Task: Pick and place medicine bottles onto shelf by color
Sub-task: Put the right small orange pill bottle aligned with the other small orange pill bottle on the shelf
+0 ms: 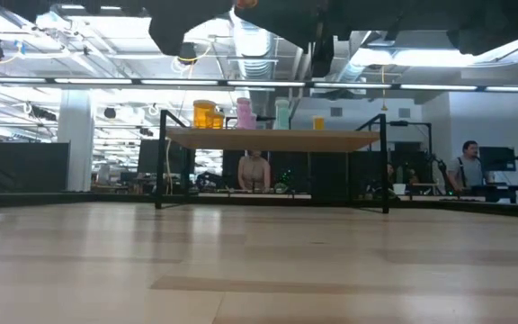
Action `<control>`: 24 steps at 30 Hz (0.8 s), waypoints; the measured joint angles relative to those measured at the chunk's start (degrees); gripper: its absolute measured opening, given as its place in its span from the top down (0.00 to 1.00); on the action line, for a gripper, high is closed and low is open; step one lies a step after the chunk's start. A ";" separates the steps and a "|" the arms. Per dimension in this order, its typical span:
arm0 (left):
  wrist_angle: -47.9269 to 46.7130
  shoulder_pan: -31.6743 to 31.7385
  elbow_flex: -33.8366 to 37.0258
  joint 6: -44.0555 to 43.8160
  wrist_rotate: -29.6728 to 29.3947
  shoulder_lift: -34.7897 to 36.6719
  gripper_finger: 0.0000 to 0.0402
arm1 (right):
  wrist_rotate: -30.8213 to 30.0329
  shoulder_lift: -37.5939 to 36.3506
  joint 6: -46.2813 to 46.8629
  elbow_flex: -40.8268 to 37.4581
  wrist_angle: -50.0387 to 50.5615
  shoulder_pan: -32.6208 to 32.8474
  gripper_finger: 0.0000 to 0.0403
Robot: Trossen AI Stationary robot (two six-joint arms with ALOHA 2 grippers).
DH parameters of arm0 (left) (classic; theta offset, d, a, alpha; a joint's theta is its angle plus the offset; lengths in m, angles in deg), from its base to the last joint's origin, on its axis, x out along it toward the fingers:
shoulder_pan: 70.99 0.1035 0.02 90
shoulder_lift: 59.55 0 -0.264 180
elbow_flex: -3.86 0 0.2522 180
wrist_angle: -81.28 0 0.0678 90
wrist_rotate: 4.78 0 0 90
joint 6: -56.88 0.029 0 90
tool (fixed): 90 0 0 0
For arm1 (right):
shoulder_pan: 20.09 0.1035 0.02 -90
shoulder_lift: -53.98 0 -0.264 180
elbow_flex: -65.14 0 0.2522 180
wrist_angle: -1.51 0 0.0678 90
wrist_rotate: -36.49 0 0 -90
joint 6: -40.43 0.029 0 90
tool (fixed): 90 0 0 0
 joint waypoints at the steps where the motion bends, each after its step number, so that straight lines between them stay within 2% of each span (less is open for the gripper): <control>1: 1.09 0.34 0.00 -0.43 0.01 -0.46 0.29 | 0.00 0.01 0.00 0.00 -0.01 0.02 0.70; 11: 10.39 2.22 -0.04 -2.40 1.94 -7.55 0.29 | 0.02 0.01 0.09 0.00 0.22 0.02 0.70; 18: 13.40 2.71 -0.02 -3.04 1.85 -8.98 0.29 | 0.02 0.01 0.14 0.00 0.45 0.02 0.70; 24: 14.72 2.66 -0.02 -2.98 3.70 -8.98 0.39 | 0.02 0.01 0.13 0.00 0.67 0.02 0.70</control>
